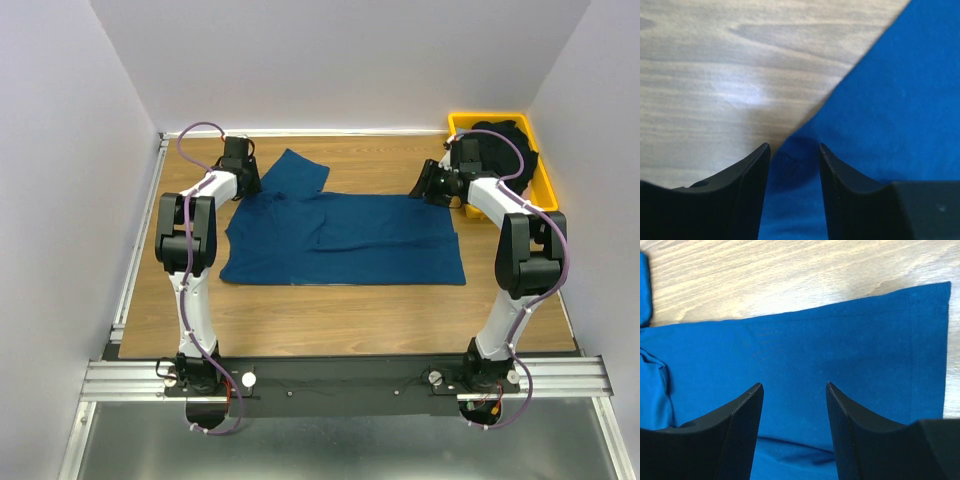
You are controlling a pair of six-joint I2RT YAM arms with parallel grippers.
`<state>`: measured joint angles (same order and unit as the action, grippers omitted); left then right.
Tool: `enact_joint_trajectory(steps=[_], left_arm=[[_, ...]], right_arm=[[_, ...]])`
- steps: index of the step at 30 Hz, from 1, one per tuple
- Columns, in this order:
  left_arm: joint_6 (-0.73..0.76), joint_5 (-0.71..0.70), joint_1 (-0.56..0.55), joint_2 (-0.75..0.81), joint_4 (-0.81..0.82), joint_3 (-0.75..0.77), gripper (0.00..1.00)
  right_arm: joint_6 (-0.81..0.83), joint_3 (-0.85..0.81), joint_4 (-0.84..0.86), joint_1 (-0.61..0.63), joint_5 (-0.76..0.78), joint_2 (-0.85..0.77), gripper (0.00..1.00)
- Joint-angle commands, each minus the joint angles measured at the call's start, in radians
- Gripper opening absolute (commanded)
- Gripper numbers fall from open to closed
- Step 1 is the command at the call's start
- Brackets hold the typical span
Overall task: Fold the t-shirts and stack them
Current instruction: Fold the tshirt
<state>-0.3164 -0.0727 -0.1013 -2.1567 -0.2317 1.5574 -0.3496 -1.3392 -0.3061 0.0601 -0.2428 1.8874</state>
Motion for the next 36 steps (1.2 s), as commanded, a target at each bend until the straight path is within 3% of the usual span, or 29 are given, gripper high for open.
enact_joint_trajectory(steps=[1, 9, 18, 25, 36], left_arm=[[0.005, -0.018, 0.002, -0.025, -0.046, 0.024, 0.50], [0.039, -0.053, 0.000, -0.060, -0.118, 0.069, 0.37], [0.059, -0.039, -0.021, -0.063, -0.156, 0.070, 0.36], [0.056, -0.036, -0.021, -0.078, -0.184, 0.093, 0.00], [0.020, -0.075, 0.012, -0.046, -0.175, 0.075, 0.00]], right_arm=[[0.006, 0.018, -0.014, 0.010, 0.051, -0.013, 0.60], [-0.015, 0.009, -0.010, 0.017, 0.131, -0.017, 0.60], [0.037, -0.115, 0.001, 0.029, 0.227, 0.047, 0.60], [0.132, -0.199, 0.005, 0.029, 0.324, 0.133, 0.61], [0.285, -0.279, 0.004, 0.017, 0.389, 0.259, 0.58]])
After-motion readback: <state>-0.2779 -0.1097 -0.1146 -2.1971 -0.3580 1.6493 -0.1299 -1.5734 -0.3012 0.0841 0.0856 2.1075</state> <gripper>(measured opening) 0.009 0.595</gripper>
